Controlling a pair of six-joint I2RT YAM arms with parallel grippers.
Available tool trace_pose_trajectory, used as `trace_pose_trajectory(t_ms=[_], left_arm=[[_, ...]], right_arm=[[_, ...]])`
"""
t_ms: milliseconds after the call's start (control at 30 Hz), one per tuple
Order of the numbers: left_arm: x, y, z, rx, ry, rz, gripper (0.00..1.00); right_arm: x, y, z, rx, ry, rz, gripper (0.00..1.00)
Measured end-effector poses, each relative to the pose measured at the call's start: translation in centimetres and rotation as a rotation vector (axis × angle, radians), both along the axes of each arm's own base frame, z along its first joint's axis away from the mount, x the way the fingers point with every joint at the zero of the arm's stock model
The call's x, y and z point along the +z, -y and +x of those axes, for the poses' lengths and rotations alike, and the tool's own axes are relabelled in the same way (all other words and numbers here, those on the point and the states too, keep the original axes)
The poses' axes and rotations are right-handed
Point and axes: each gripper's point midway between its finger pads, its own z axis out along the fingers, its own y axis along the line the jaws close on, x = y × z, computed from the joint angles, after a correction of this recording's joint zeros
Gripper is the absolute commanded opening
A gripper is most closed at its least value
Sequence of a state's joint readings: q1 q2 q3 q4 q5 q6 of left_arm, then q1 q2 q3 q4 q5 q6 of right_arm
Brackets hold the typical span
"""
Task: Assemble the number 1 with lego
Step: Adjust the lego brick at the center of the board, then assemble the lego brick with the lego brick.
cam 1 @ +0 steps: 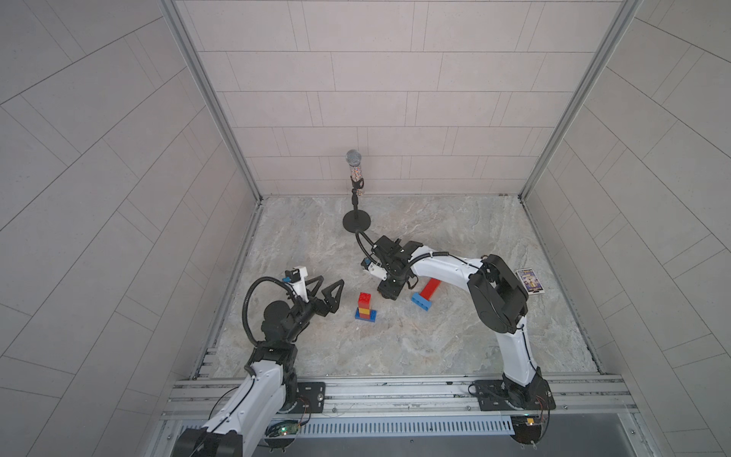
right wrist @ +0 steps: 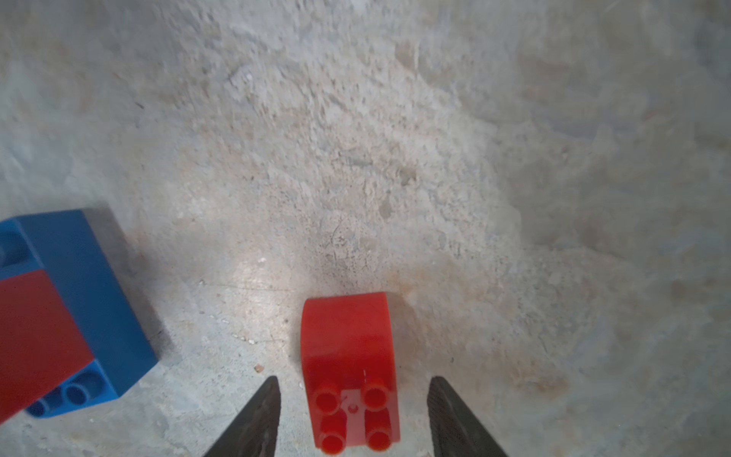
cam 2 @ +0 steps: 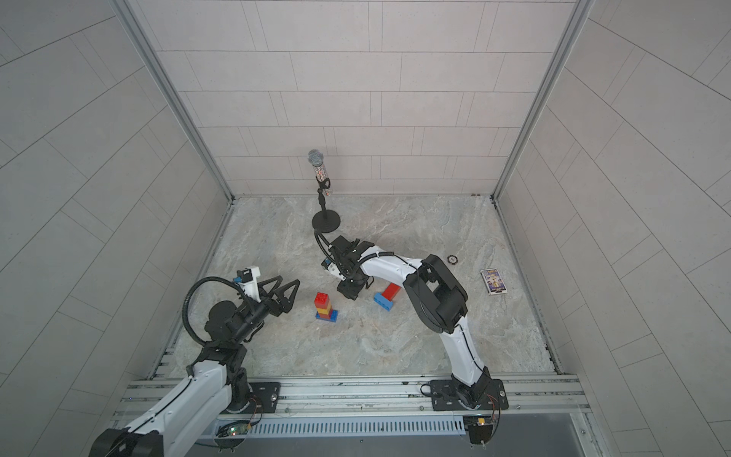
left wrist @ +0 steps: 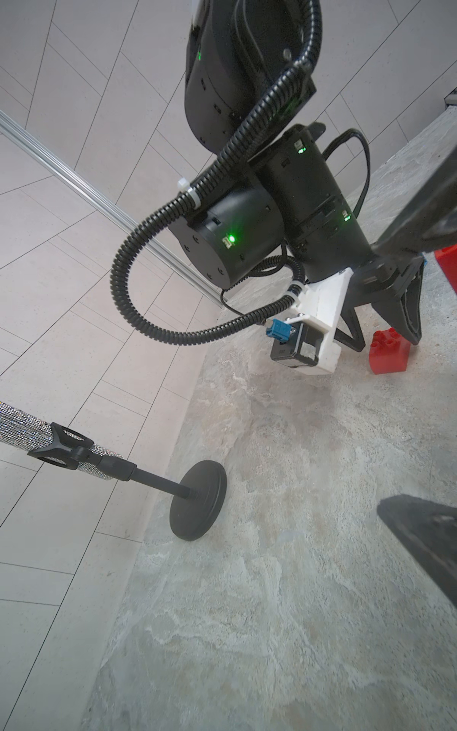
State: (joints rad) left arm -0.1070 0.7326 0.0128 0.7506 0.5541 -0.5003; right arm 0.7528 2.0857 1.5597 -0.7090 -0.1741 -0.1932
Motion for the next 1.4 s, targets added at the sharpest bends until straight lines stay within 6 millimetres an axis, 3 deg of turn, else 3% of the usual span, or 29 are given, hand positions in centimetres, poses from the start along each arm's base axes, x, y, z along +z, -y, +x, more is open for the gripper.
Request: trace_pose_trajectory(t_ms=[300,500,600,867,967,1200,1400], left_arm=[[0.0,0.0,0.0,0.000,0.000,0.000,1.00],[0.0,0.0,0.0,0.000,0.000,0.000,1.00],[0.0,0.0,0.0,0.001,0.000,0.000,1.00],[0.0,0.0,0.0,0.001,0.000,0.000,1.00],[0.0,0.0,0.0,0.002,0.000,0.000,1.00],[-0.1,0.0,0.0,0.001,-0.003,0.000,1.00],[-0.1,0.0,0.0,0.001,-0.006,0.001,1.00]], right_arm=[[-0.1,0.2,0.0,0.010,0.002,-0.014,0.23],[1.0,0.6,-0.8,0.018,0.003,-0.033,0.17],[3.8,0.5,-1.7,0.040,0.024,-0.021,0.15],[15.3,-3.0,-4.4,0.170,0.179,0.107,0.13],[17.3,-4.1,-5.8,0.220,0.200,0.121,0.13],[18.4,-4.8,-7.2,0.277,0.194,0.085,0.13],[16.7,-4.3,-7.4,0.283,0.152,0.024,0.12]])
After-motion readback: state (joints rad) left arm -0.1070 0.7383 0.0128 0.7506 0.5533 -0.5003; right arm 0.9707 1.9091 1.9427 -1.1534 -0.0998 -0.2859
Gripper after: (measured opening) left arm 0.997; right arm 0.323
